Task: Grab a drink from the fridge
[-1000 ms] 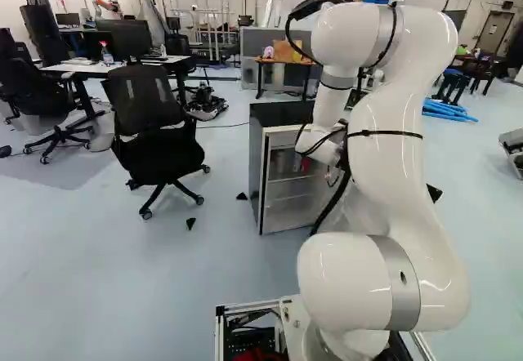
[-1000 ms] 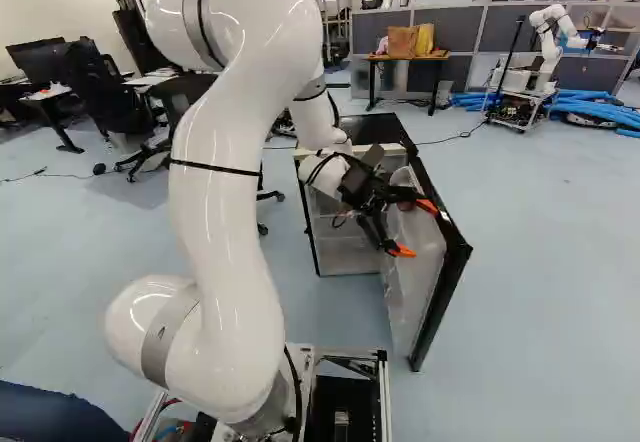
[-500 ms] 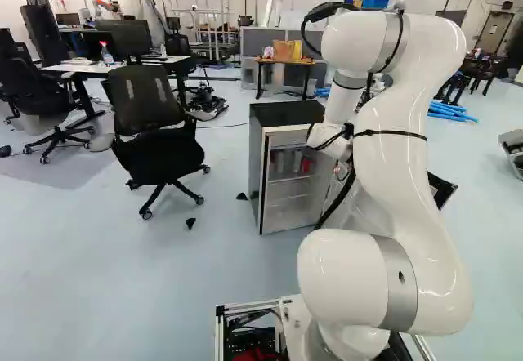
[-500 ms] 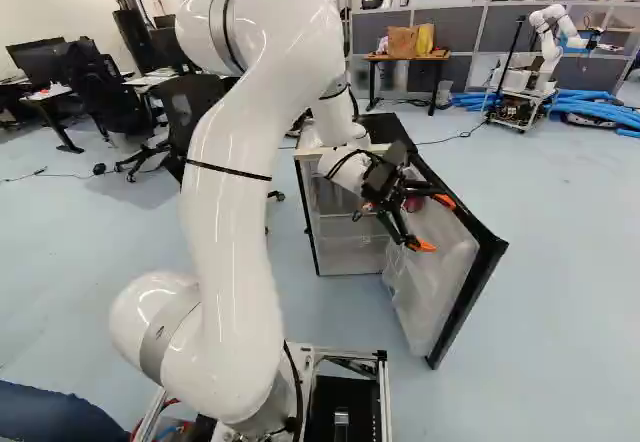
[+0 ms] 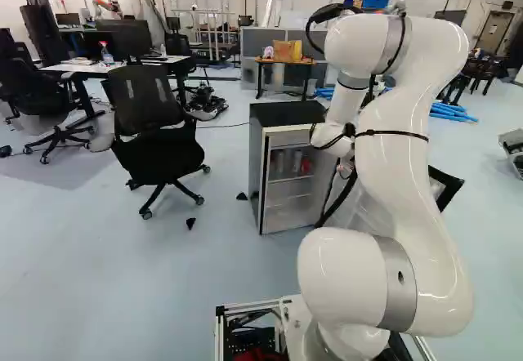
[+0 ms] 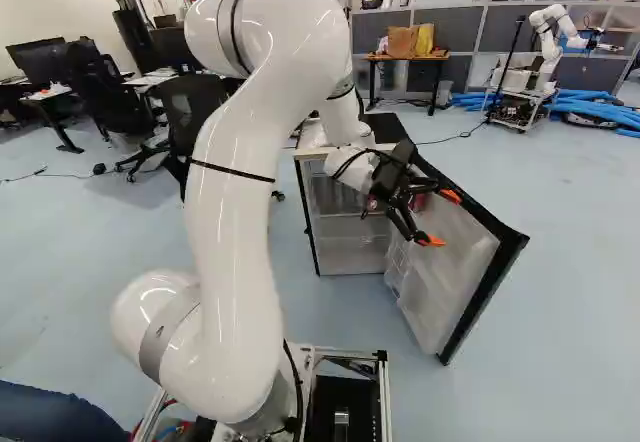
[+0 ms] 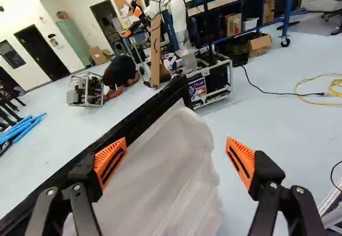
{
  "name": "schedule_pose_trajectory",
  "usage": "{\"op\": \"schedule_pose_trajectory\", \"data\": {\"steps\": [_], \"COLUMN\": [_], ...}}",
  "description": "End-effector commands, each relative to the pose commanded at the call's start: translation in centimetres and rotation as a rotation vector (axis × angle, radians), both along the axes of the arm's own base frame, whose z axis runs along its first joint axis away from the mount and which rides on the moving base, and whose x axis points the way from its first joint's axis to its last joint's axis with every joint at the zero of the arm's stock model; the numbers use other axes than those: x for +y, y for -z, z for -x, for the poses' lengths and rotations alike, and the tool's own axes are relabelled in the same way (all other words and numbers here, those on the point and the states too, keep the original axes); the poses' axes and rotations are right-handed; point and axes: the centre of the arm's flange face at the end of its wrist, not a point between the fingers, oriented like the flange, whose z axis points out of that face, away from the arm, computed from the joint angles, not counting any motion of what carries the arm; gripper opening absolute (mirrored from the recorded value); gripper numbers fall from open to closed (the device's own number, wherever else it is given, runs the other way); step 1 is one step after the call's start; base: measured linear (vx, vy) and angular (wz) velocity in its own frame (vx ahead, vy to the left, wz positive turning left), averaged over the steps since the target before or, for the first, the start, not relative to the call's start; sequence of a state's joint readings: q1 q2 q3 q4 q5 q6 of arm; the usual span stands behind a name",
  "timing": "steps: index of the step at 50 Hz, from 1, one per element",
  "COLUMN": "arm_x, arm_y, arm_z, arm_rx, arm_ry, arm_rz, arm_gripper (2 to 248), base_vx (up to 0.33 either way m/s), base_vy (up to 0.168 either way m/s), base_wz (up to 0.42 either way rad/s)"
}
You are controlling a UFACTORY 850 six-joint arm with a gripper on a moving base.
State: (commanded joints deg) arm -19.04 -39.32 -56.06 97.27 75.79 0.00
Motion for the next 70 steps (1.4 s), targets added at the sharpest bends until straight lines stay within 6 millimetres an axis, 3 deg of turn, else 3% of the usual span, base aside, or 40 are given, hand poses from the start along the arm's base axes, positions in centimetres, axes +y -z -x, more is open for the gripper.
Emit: {"op": "schedule_pose_trajectory", "data": {"steps": [19,70], "arm_x": [2.5,10.5], "arm_y": [-0.2,-1.2], "arm_z": [2.4,8.8], "arm_rx": [0.072,0.229], "arm_ry": [-0.168,-0.813], "arm_rz": [0.013,0.039], "arm_gripper": [247,247], "base_vx": [0.0,0.0], "base_vy": [0.0,0.0], "base_wz": [0.0,0.0]}}
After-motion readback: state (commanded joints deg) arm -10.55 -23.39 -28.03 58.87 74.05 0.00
